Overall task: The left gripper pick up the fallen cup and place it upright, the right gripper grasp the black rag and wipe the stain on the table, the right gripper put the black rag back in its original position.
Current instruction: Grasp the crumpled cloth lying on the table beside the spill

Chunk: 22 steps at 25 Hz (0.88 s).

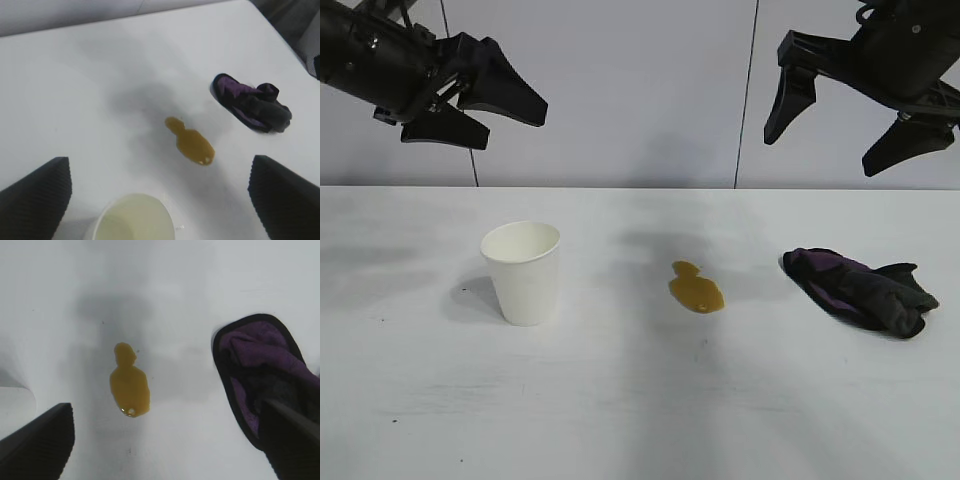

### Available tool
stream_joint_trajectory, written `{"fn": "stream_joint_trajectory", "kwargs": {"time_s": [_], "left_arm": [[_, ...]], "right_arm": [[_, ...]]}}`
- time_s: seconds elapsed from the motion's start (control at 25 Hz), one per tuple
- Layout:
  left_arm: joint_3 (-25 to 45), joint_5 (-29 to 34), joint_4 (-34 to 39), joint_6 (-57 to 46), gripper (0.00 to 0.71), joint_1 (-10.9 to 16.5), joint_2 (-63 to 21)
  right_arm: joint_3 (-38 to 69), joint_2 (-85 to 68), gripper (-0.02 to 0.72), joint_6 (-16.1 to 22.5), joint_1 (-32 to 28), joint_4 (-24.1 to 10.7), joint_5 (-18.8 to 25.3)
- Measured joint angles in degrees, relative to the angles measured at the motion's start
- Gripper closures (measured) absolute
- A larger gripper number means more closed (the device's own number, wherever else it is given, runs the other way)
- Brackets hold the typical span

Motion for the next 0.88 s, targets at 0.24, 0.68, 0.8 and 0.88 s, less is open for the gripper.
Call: {"fn": "stream_joint_trajectory", "kwargs": {"time_s": [0.24,0.68,0.8,0.88], "left_arm": [[-6.4,0.8,22.6,-31.3,0.017,-2.4,-0.1],[-10.5,3.1,27.3,-42.9,0.017,-3.1,-0.1],[-10.5,4.1,26.8,-43.1,0.017,-3.1,-0.1],[-10.5,4.2,26.6,-43.1,0.017,-3.1,-0.1]], "right_arm": [[0.0,0.0,0.009,0.0,0.0,0.0,0.9],[0.0,0.0,0.009,0.0,0.0,0.0,1.2],[0.0,0.0,0.009,0.0,0.0,0.0,1.2],[0.0,0.0,0.009,0.0,0.0,0.0,1.1]]}}
